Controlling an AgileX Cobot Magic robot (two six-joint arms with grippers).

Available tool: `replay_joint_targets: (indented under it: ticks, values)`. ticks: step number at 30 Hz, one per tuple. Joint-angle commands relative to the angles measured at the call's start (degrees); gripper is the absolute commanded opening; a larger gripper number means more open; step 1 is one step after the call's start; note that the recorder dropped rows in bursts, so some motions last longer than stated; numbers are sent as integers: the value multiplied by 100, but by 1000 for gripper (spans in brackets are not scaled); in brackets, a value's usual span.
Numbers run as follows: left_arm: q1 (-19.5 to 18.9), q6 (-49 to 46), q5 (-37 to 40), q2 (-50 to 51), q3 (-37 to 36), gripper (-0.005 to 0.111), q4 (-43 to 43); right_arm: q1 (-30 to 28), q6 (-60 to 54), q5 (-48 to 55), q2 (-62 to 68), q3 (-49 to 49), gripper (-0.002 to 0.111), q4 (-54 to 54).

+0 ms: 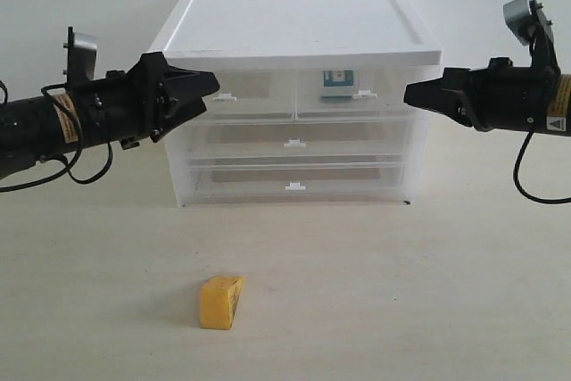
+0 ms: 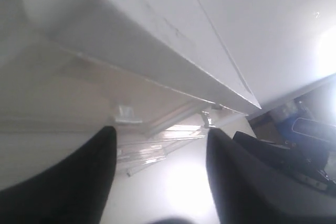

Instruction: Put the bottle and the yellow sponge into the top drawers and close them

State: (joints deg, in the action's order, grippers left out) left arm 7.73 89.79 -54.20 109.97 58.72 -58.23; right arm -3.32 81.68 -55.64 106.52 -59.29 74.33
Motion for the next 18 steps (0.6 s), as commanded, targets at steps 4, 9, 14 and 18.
replay_joint_targets:
  ticks: [4, 9, 14, 18]
  values:
    - [32, 368, -335, 573, 472, 50, -159, -17, 2, -47, -5, -22, 0, -50]
    - [32, 368, -345, 838, 703, 50, -93, -17, -40, -35, -5, -22, 0, -62]
    - [53, 321, -319, 852, 799, 50, -42, -17, -101, 1, -5, -22, 0, -69]
    - [195, 269, -149, 852, 895, 50, -24, -17, -118, 36, -5, -22, 0, -69]
